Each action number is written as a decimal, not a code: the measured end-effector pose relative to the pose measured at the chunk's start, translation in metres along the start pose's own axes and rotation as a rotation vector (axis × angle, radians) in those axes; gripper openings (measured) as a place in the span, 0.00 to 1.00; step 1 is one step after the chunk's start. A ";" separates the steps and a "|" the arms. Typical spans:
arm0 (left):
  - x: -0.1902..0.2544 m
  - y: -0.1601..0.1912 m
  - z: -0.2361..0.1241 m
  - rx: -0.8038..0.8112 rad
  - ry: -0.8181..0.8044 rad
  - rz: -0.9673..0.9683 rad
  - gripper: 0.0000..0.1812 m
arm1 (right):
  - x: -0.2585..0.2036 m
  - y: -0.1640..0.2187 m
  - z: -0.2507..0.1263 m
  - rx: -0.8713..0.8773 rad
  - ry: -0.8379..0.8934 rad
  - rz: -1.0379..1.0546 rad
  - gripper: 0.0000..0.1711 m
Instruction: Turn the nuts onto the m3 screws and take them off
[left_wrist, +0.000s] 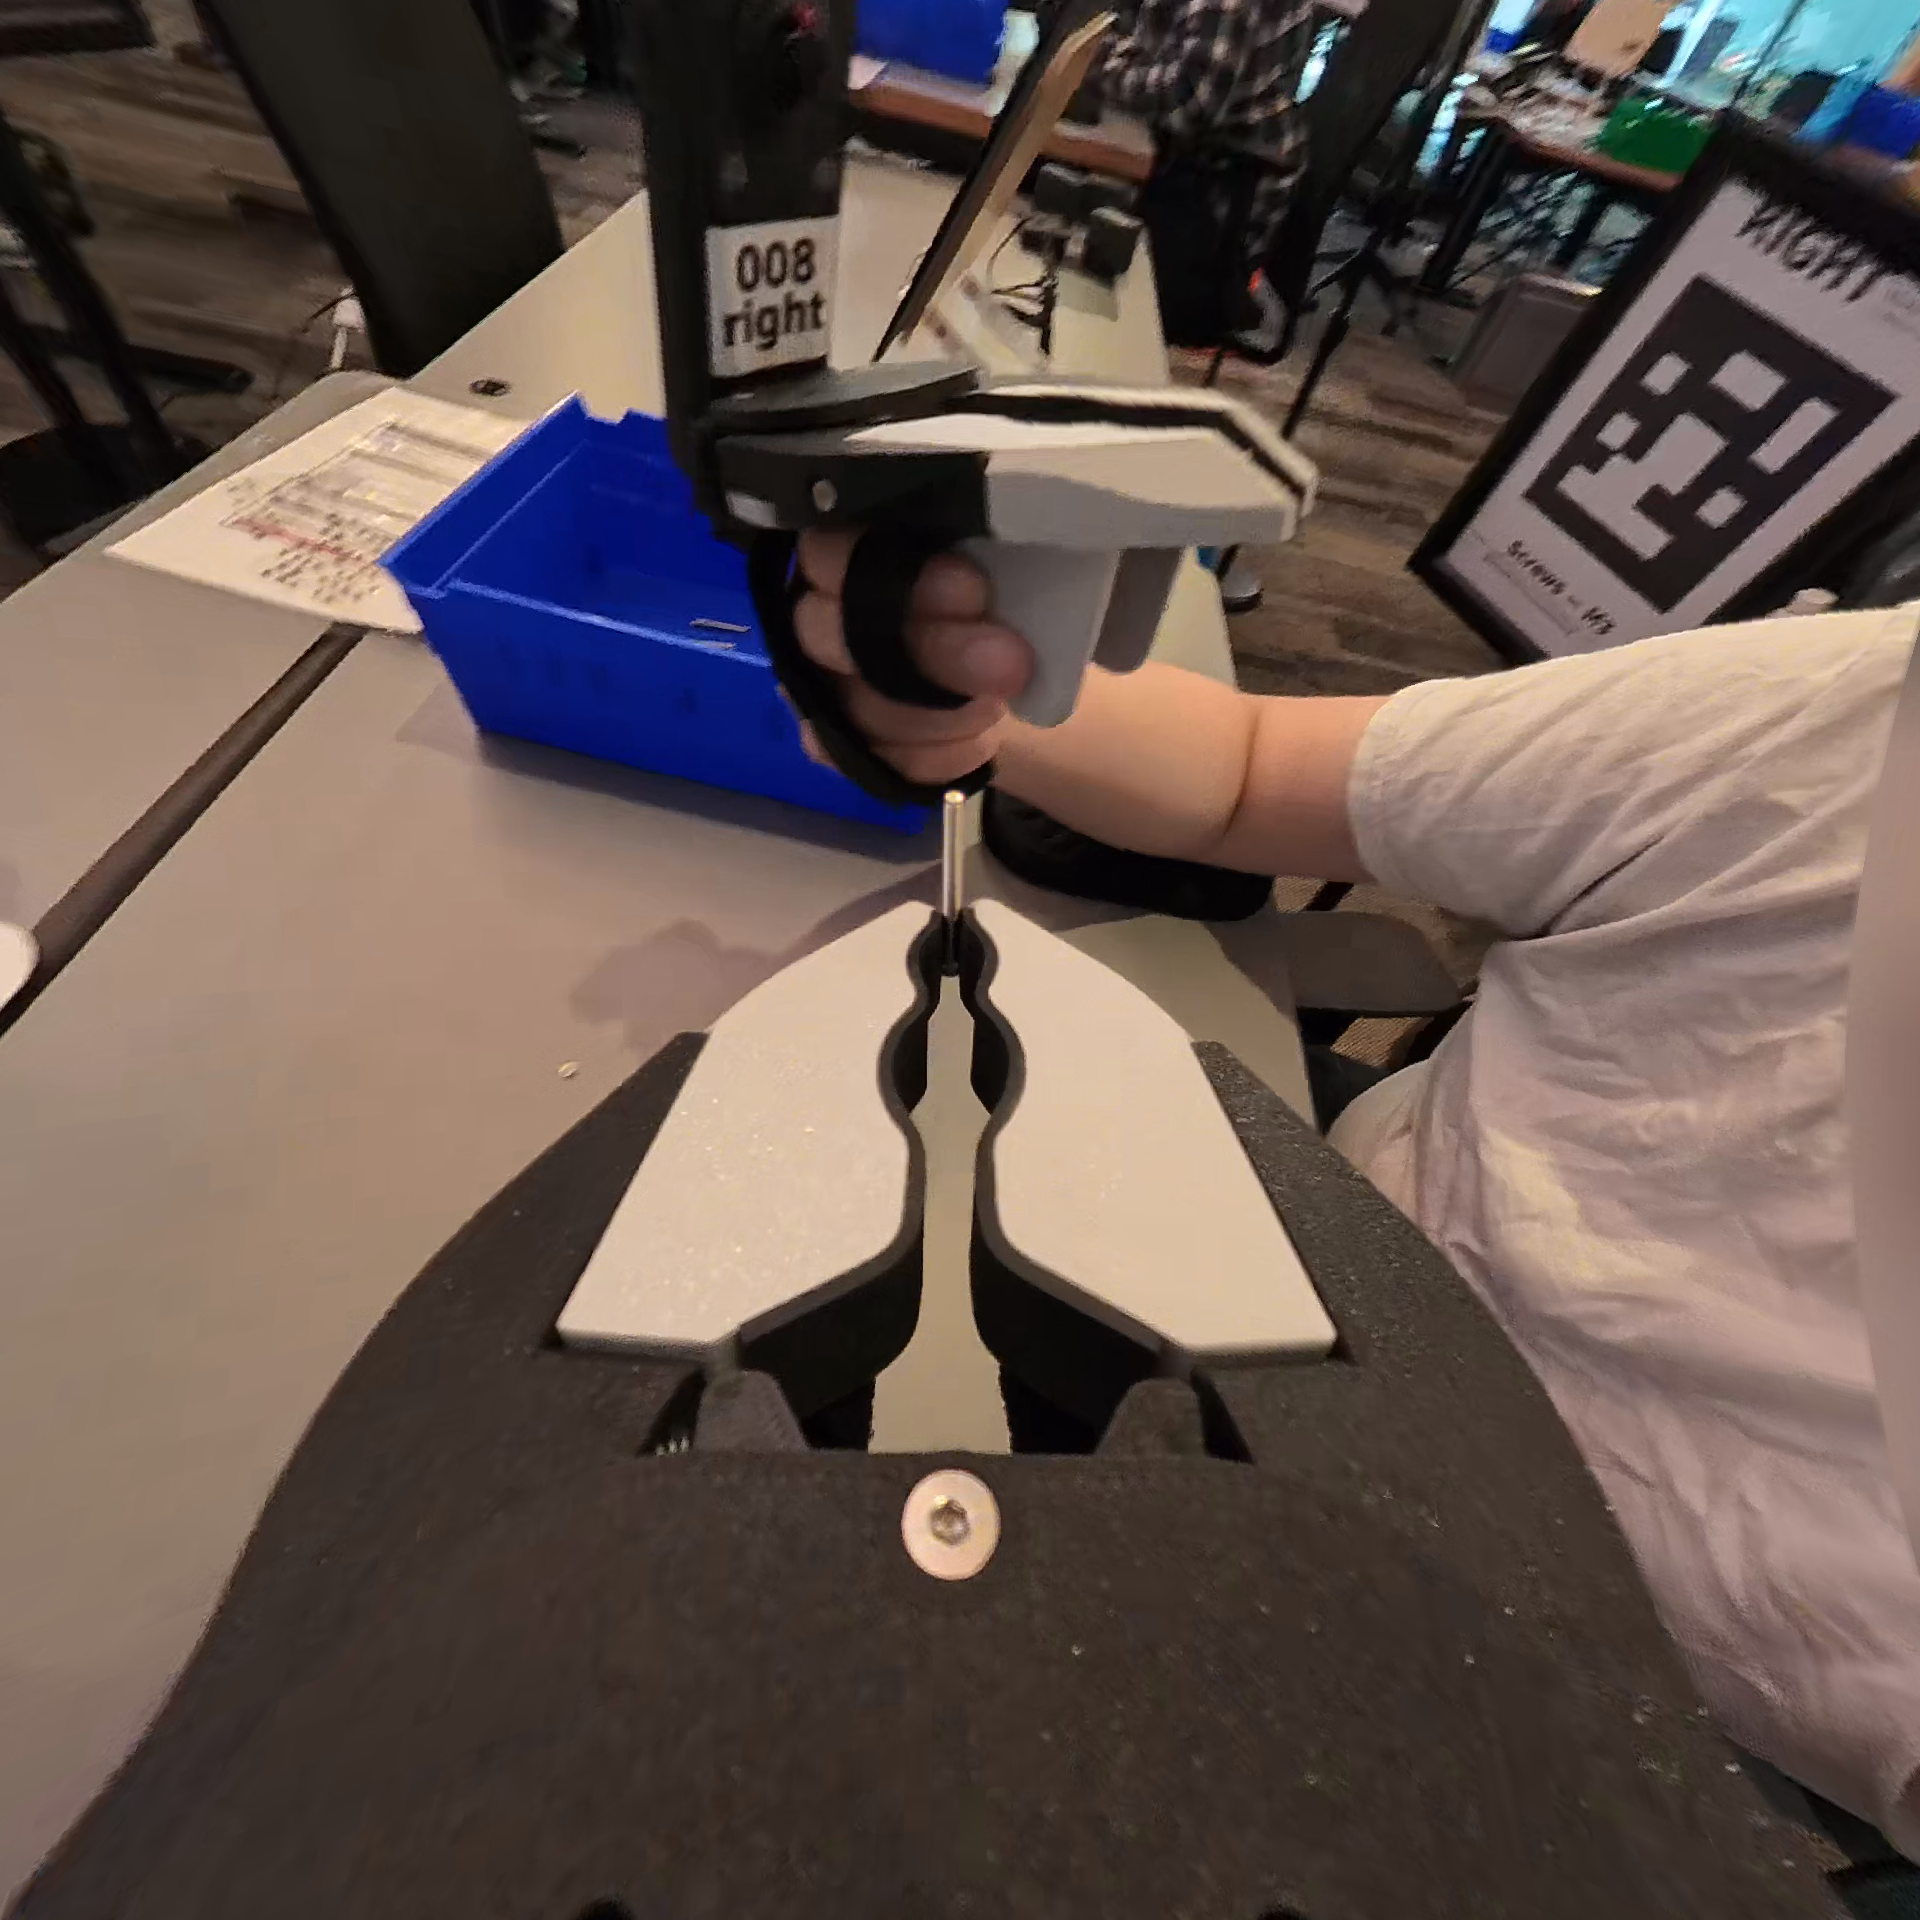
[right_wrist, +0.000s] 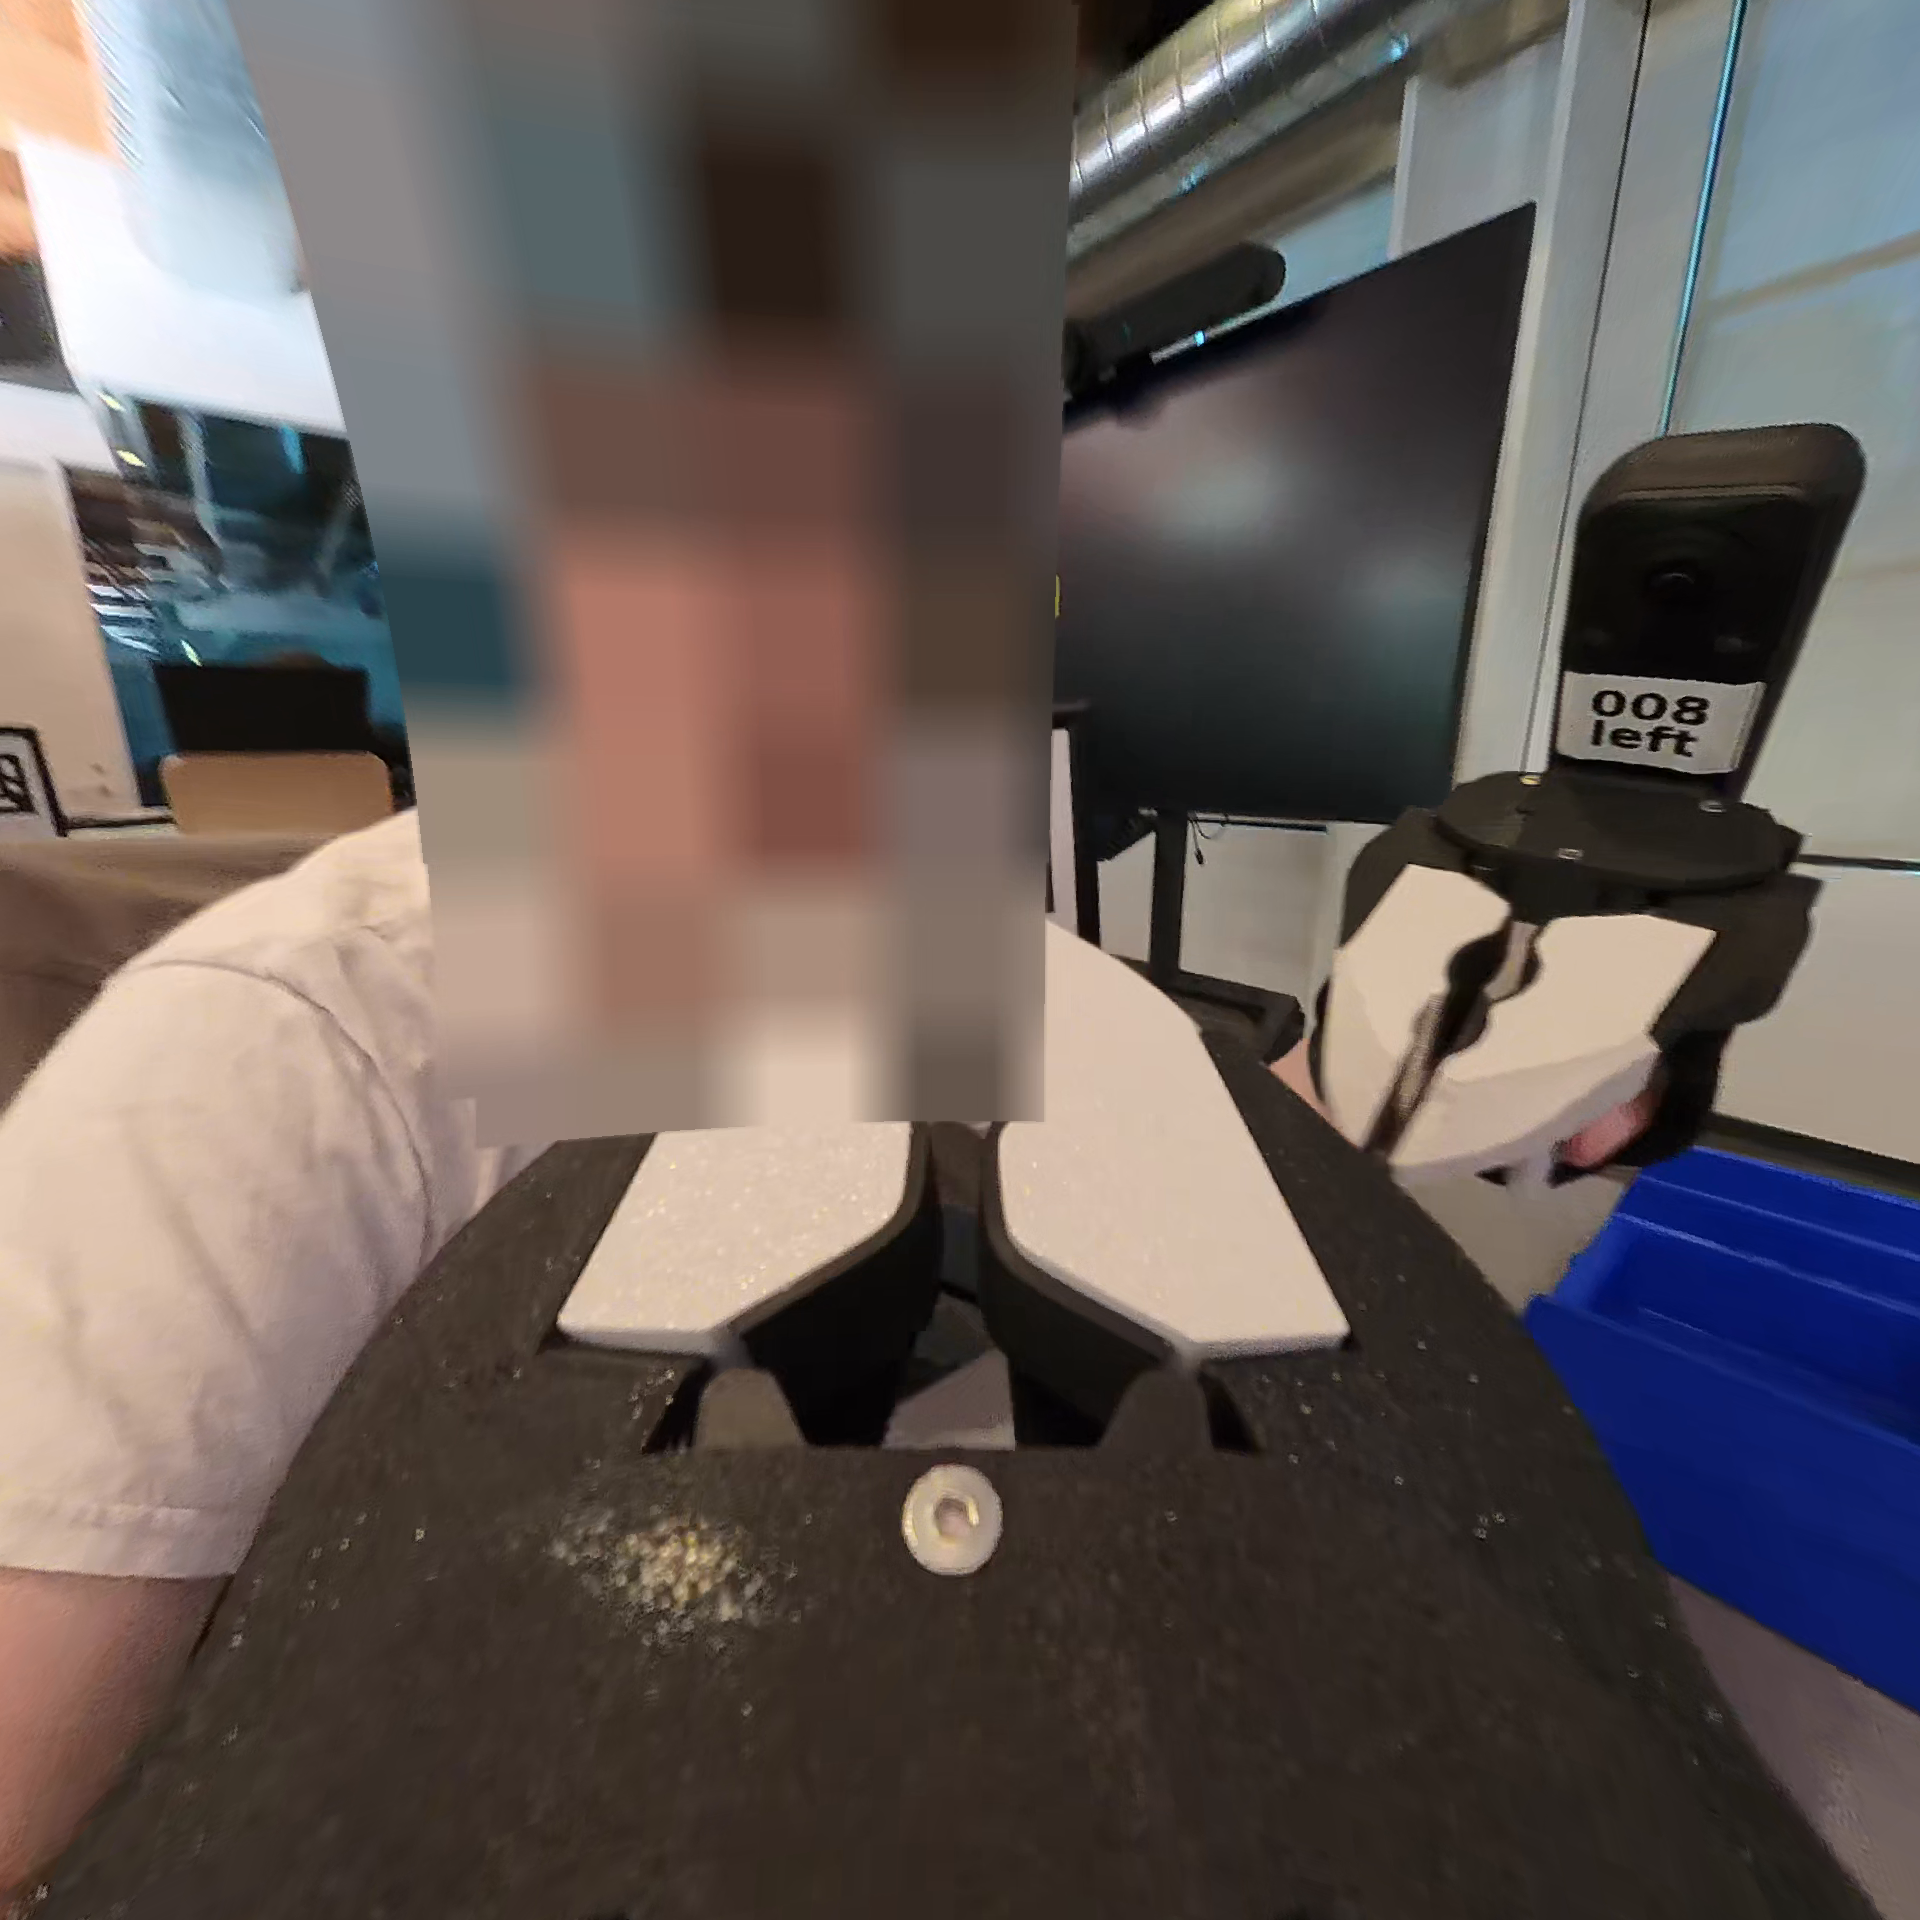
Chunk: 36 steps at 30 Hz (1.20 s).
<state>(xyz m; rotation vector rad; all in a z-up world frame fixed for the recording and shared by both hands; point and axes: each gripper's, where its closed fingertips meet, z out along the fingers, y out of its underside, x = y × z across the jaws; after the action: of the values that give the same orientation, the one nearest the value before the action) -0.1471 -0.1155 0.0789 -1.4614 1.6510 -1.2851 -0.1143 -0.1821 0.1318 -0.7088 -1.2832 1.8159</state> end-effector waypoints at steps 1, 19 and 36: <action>0.005 -0.002 0.004 0.006 0.017 0.005 0.01 | 0.000 0.002 0.001 -0.022 0.013 -0.012 0.00; 0.011 -0.014 0.005 0.068 -0.036 0.136 0.01 | 0.017 0.029 -0.001 -0.237 0.164 -0.089 0.00; 0.097 -0.005 -0.076 0.286 0.703 0.362 0.01 | 0.060 0.051 -0.010 -0.472 0.484 -0.181 0.09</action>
<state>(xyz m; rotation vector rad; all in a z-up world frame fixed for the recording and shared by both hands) -0.2346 -0.1872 0.1276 -0.5175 1.9236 -1.8361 -0.1530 -0.1354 0.0801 -1.1620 -1.3905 1.1035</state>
